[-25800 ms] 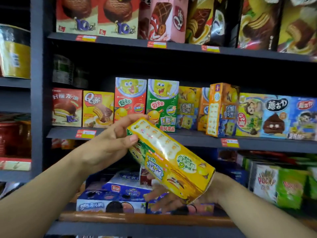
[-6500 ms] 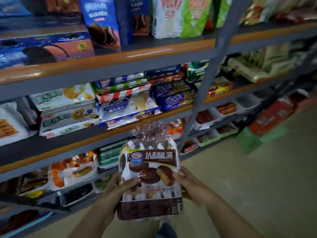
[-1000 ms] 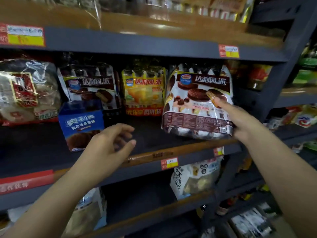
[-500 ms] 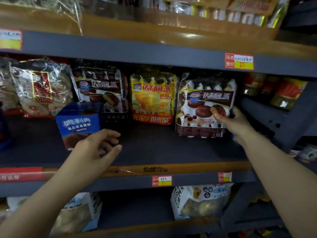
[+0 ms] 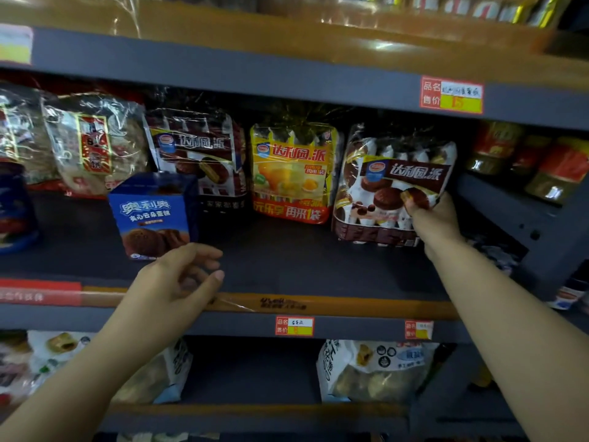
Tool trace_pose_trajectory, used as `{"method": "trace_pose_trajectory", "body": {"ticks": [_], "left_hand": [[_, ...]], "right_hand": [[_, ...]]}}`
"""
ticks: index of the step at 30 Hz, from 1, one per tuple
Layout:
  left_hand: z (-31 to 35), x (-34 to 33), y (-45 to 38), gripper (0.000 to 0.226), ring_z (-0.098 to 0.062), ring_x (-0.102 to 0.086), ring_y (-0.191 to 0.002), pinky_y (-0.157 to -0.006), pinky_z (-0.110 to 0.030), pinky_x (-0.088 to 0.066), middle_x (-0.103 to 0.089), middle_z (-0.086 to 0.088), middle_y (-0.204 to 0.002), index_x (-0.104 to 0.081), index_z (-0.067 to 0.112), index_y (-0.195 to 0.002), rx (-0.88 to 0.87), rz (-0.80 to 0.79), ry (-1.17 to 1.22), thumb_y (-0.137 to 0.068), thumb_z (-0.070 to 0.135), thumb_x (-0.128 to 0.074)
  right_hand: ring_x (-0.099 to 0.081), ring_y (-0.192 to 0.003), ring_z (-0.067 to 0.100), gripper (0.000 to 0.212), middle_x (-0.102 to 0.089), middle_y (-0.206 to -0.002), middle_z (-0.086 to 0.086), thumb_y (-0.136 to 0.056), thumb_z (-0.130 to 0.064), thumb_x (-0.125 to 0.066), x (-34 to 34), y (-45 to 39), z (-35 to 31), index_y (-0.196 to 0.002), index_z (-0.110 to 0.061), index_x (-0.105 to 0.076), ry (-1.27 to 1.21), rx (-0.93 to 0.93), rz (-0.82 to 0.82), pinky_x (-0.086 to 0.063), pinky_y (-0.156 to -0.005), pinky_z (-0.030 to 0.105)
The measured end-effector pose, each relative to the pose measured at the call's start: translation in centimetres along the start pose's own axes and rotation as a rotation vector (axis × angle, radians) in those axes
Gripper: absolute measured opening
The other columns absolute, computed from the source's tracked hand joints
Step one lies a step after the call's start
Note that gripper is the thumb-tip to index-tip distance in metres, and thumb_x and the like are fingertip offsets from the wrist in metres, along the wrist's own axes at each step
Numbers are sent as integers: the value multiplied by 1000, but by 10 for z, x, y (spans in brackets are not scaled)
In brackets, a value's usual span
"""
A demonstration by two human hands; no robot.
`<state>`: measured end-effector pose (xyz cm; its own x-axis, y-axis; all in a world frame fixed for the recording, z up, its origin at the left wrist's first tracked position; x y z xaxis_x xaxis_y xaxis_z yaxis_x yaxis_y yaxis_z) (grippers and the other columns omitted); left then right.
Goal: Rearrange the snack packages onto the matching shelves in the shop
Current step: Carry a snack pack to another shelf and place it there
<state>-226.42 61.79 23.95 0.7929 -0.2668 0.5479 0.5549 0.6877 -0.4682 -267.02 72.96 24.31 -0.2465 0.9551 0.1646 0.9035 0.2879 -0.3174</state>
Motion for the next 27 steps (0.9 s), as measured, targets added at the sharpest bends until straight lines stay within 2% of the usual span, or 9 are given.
{"method": "trace_pose_trajectory", "body": {"ticks": [4, 7, 10, 14, 16, 19, 23, 25, 27], "left_hand": [[1, 3, 3, 28, 8, -58, -88, -72, 1, -42, -65, 12, -89, -56, 39, -90, 8, 29, 15, -84, 13, -64], [8, 2, 3, 30, 9, -57, -89, -71, 2, -41, -65, 14, -90, -55, 41, -89, -4, 30, 14, -84, 12, -64], [15, 1, 5, 30, 7, -57, -91, -72, 1, -42, -64, 14, -91, -55, 42, -89, -26, 27, 19, -85, 13, -63], [19, -3, 8, 25, 6, -57, -92, -73, -1, -43, -64, 15, -92, -58, 35, -94, -48, 22, 24, -85, 13, -64], [19, -5, 10, 21, 4, -57, -92, -73, -2, -43, -64, 13, -92, -60, 30, -95, -46, 32, 28, -85, 12, -64], [19, -8, 15, 20, 1, -58, -90, -73, -6, -45, -64, 12, -89, -60, 30, -94, -48, 42, 24, -85, 12, -64], [14, -9, 27, 17, -3, -58, -88, -71, -9, -47, -64, 12, -86, -62, 29, -95, -12, 35, 32, -85, 16, -63], [9, -8, 36, 16, -4, -59, -88, -71, -10, -47, -65, 11, -86, -62, 30, -96, -1, 21, 32, -86, 17, -63], [4, -4, 45, 12, -4, -59, -87, -70, -11, -47, -66, 9, -84, -63, 29, -95, 5, 15, 12, -87, 21, -63]], "right_hand": [[-57, -113, 19, 48, -60, -125, 1, -86, -32, -67, 0, -2, -1, -128, -17, -49, 25, -33, -25, -45, -95, 33], [-58, -112, 23, 44, -61, -123, 4, -87, -31, -67, 3, -2, -4, -125, -15, -52, 71, -69, -9, -44, -90, 30], [-58, -113, 28, 50, -61, -123, 8, -81, -37, -69, 9, 5, -1, -122, -12, -54, 150, -94, 35, -48, -93, 38], [-43, -127, 33, 74, -43, -139, 15, -80, -42, -69, 22, 27, -4, -138, -8, -39, 315, -66, 117, -40, -104, 44], [-45, -124, 32, 65, -45, -135, 16, -80, -37, -70, 25, 43, -12, -132, -8, -45, 330, 33, 143, -40, -103, 44], [-57, -108, 22, 47, -58, -118, 7, -81, -21, -68, 18, 64, -22, -124, -11, -51, 171, 107, 42, -48, -92, 35], [-59, -90, 4, 33, -64, -100, -6, -88, -18, -62, 9, 103, -50, -120, -23, -54, 37, 199, -142, -42, -71, 13], [-61, -89, 4, 25, -65, -94, -8, -88, -16, -62, 2, 123, -65, -111, -26, -57, -22, 264, -212, -44, -74, 14], [-63, -87, 10, 21, -66, -91, -7, -88, -16, -62, -12, 143, -77, -102, -31, -58, -47, 305, -317, -49, -77, 22]]}}
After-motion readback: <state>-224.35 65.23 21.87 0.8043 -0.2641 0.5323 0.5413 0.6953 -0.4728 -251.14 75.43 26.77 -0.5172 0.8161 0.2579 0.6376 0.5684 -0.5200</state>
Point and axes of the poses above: each hand's wrist, its own y-axis away from the middle knuckle, its own x-axis out of the back of the hand, z = x × y, the point moved 5 cm from there along -y, towards the middle knuckle
